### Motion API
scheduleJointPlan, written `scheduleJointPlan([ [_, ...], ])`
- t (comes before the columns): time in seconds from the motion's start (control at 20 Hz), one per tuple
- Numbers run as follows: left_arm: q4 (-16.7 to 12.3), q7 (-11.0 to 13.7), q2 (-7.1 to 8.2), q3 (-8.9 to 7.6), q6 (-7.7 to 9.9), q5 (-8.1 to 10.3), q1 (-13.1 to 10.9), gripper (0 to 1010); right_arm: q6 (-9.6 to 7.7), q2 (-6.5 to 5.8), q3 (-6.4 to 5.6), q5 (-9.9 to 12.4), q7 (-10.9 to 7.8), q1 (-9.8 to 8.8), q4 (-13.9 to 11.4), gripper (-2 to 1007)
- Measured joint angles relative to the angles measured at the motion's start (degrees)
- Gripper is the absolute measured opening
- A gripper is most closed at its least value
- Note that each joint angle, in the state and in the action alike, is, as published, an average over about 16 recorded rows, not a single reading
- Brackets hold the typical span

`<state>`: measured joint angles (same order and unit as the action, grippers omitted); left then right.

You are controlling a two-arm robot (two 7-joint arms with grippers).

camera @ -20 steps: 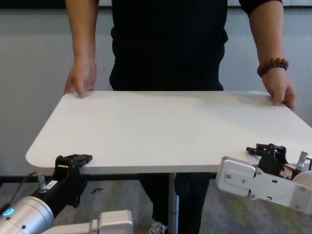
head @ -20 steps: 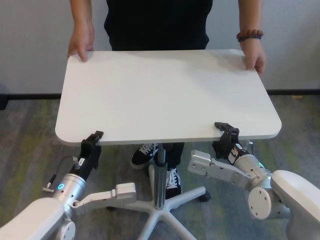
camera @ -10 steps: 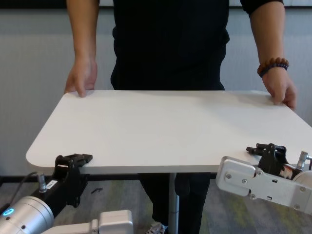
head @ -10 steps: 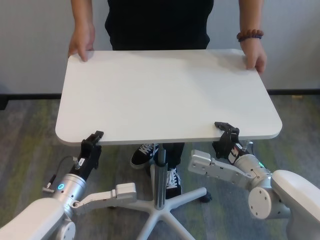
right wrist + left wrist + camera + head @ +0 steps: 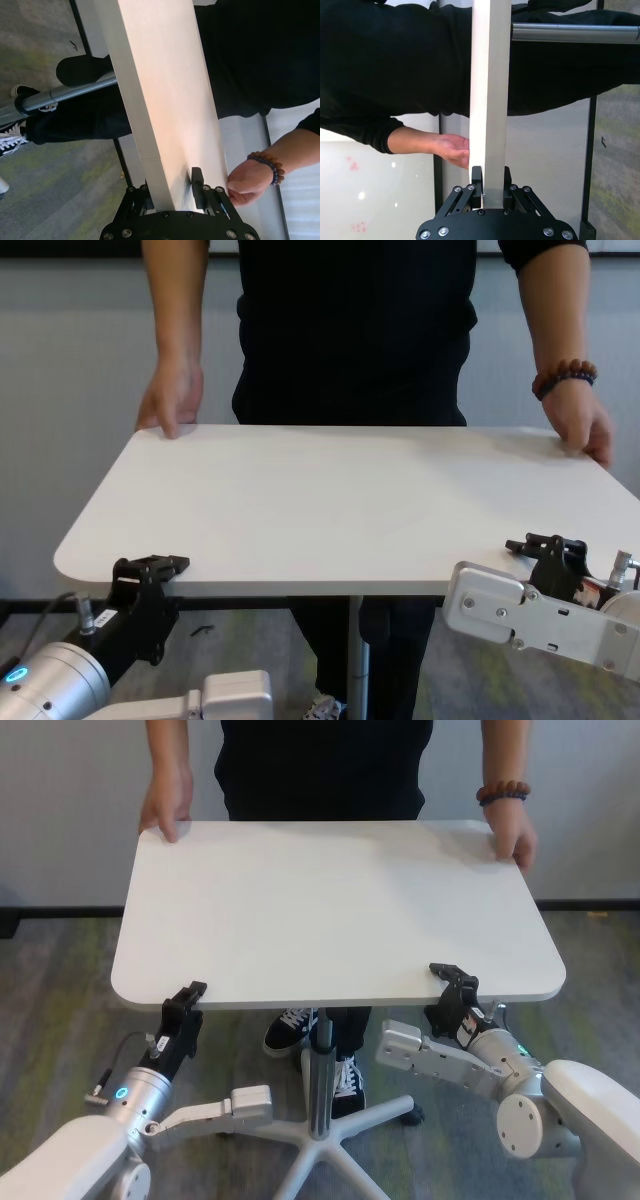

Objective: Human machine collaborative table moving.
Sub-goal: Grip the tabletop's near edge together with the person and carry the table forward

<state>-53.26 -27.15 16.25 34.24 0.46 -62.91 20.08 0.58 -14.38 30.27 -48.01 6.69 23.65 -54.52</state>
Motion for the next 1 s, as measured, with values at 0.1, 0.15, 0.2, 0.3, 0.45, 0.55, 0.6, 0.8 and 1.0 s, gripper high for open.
scheduleJointPlan([
  [0.1, -0.02, 0.0, 0.01, -0.01, 0.01, 0.01, -0.01, 301, 0.0, 0.0, 0.0, 0.0, 0.0, 0.0, 0.0, 470],
  [0.15, -0.04, 0.0, 0.01, -0.02, 0.01, 0.01, -0.01, 319, -0.01, 0.0, 0.0, 0.0, 0.0, 0.0, 0.0, 495],
  [0.2, -0.05, 0.0, 0.02, -0.03, 0.01, 0.01, -0.01, 341, -0.01, 0.0, 0.0, 0.0, -0.01, 0.0, 0.0, 522],
  [0.3, -0.08, 0.0, 0.02, -0.04, 0.02, 0.01, -0.02, 389, -0.01, 0.0, 0.0, 0.0, -0.01, 0.0, 0.0, 580],
  [0.45, -0.12, 0.0, 0.03, -0.06, 0.02, 0.02, -0.03, 478, -0.02, 0.0, 0.0, 0.0, -0.01, 0.0, 0.0, 682],
  [0.55, -0.14, -0.01, 0.04, -0.07, 0.02, 0.02, -0.04, 546, -0.01, 0.0, 0.0, 0.0, -0.01, 0.0, 0.0, 750],
  [0.6, -0.17, -0.01, 0.05, -0.07, 0.02, 0.04, -0.04, 579, -0.01, 0.0, 0.0, 0.0, -0.01, 0.0, 0.0, 782],
  [0.8, -1.12, 0.15, 0.47, -0.24, -0.47, 0.66, -0.59, 713, -0.03, -0.03, 0.0, 0.01, -0.1, -0.08, -0.15, 887],
  [1.0, -3.51, 0.91, 1.54, -0.82, -1.54, 2.13, -2.1, 833, -0.35, -0.4, -0.02, 0.07, -0.7, -1.0, -1.64, 956],
])
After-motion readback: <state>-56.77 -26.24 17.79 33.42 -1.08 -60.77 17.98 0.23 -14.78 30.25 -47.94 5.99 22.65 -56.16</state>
